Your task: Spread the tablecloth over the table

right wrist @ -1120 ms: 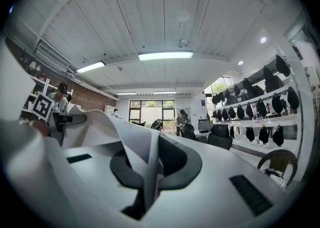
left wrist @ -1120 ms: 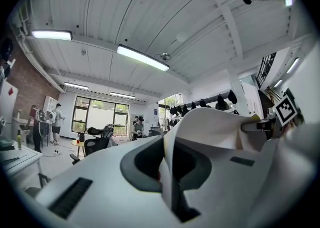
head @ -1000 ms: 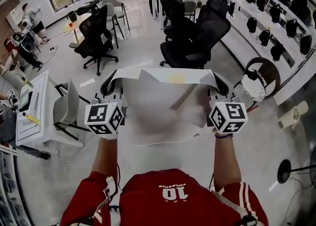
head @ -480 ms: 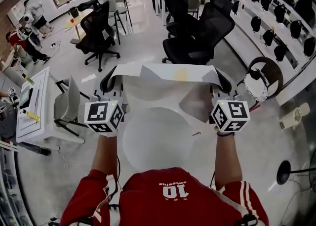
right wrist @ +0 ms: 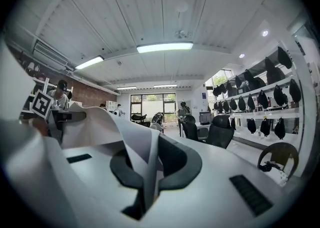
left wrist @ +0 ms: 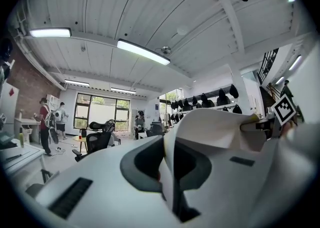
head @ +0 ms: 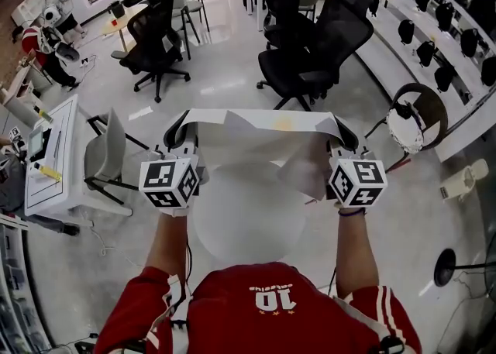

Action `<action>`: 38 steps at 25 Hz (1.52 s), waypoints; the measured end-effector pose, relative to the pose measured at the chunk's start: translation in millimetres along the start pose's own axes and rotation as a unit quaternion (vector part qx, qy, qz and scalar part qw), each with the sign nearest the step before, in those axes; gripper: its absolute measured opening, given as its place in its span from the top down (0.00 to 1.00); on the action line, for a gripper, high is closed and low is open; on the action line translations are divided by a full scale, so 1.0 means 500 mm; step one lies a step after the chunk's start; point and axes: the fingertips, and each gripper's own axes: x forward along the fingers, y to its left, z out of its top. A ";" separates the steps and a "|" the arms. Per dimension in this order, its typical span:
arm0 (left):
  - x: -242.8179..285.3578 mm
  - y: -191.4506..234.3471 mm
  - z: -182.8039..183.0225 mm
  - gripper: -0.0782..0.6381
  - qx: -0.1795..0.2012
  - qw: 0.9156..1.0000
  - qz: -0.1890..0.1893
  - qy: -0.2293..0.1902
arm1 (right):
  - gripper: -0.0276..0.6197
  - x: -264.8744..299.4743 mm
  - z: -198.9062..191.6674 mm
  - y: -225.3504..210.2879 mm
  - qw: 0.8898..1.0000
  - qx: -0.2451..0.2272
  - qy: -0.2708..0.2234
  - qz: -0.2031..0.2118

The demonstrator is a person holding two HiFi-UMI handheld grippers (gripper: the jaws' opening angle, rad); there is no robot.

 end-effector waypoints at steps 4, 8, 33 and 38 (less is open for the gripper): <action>-0.015 0.002 -0.023 0.88 -0.004 1.000 -0.001 0.006 | 0.93 -0.006 -0.022 0.010 1.000 0.000 0.012 0.002; -0.032 0.000 -0.050 0.88 -0.008 1.000 -0.001 0.019 | 0.93 -0.021 -0.055 0.019 0.999 -0.002 0.035 0.001; -0.315 -0.064 -0.203 0.88 -0.023 0.995 -0.033 0.089 | 0.93 -0.267 -0.230 0.142 0.994 0.010 0.110 -0.023; -0.380 -0.080 -0.249 0.88 -0.028 0.993 -0.031 0.107 | 0.93 -0.330 -0.284 0.170 0.991 0.016 0.130 -0.028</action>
